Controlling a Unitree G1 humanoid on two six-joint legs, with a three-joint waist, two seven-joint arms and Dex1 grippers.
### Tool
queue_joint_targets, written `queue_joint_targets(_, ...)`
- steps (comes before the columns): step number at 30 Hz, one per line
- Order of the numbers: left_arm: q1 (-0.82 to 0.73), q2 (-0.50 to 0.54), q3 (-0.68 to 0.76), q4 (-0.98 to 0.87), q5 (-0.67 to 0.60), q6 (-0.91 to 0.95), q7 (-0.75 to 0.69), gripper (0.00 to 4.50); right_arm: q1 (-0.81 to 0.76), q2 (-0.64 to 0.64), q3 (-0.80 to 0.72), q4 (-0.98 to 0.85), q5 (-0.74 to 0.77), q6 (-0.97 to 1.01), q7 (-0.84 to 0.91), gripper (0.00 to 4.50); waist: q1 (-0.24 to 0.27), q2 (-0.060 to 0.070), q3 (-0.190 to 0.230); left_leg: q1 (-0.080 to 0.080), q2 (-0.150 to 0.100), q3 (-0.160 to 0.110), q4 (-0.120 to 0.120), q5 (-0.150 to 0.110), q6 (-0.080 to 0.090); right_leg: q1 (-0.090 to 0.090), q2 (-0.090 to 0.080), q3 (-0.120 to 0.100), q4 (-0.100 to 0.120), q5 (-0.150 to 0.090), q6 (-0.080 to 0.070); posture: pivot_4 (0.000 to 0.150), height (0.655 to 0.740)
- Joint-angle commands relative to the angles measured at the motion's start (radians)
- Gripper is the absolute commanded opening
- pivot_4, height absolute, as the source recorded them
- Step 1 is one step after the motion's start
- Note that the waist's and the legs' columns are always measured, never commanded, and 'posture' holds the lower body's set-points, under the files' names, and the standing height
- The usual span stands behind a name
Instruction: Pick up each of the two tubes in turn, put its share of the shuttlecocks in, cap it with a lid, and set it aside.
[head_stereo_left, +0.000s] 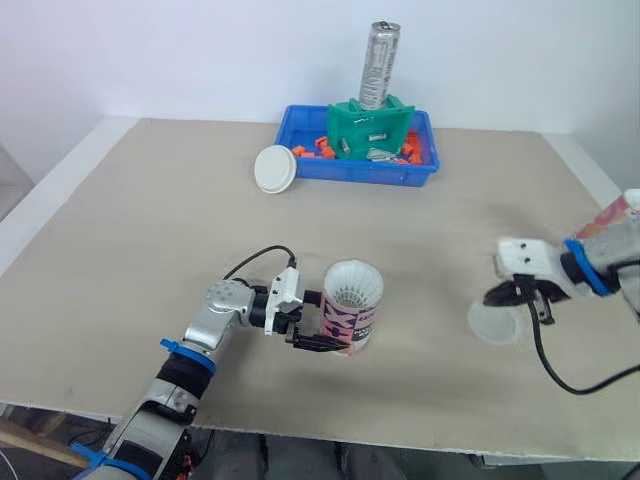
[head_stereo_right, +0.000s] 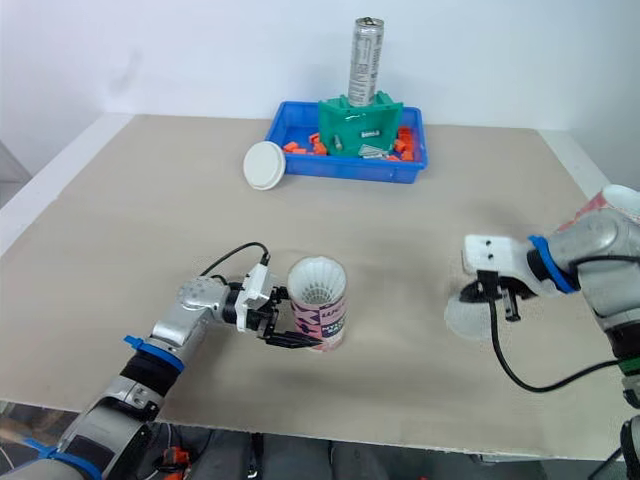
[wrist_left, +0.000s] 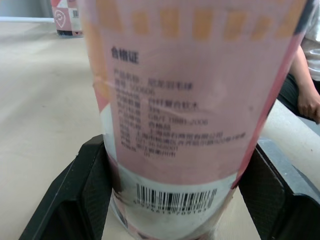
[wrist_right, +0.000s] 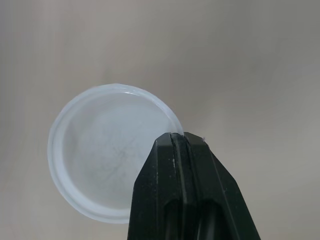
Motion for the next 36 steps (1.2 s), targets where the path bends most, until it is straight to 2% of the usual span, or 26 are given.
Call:
queue_joint_targets(1,0.022,0.027,-0.011,0.064,0.042,0.017,0.003,3.4,-0.093,0.001,-0.061,-0.094,0.069,0.047,0.026,0.02,-0.003,0.0,0.0,0.0,0.0,0.0,0.0,0.0,0.0,0.0,0.0,0.0,0.0,0.0,0.0,0.15,0.74)
queue_joint_targets(6,0.019,0.026,-0.011,0.083,0.042,0.02,-0.007,3.4,-0.293,0.062,-0.079,-0.299,0.253,0.212,0.069,0.02,-0.005,0.001,-0.001,0.001,0.0,0.0,0.0,0.0,0.0,0.0,0.0,0.001,0.0,0.001,-0.001,0.15,0.74)
queue_joint_targets(11,0.002,0.028,-0.031,0.114,0.062,0.014,-0.026,3.4,-0.423,0.15,-0.006,-0.407,0.307,0.257,0.066,0.02,-0.004,-0.006,-0.005,0.002,0.0,0.0,-0.001,0.0,0.0,-0.001,0.0,0.001,0.0,0.0,-0.002,0.15,0.74)
queue_joint_targets(17,-0.052,0.014,-0.043,0.157,0.076,0.017,-0.029,3.4,-0.527,0.262,0.085,-0.434,0.32,0.235,0.077,0.02,-0.004,-0.008,-0.006,0.002,0.001,0.001,-0.001,-0.001,-0.001,-0.006,-0.001,0.001,0.0,0.001,-0.003,0.15,0.74)
queue_joint_targets(23,-0.084,0.018,-0.061,0.181,0.088,0.016,-0.034,3.4,-0.543,0.243,0.15,-0.431,0.336,0.172,0.082,0.02,0.0,-0.01,-0.006,0.001,0.0,0.002,-0.001,-0.001,-0.001,-0.005,-0.002,0.001,-0.002,0.001,-0.003,0.15,0.74)
queue_joint_targets(36,-0.09,0.028,-0.065,0.195,0.093,-0.003,-0.038,3.4,-0.638,0.354,0.269,-0.306,0.253,0.043,0.082,0.02,-0.001,-0.01,-0.006,0.001,0.0,0.002,-0.001,-0.001,-0.001,-0.006,-0.002,0.0,-0.002,0.002,-0.004,0.15,0.74)
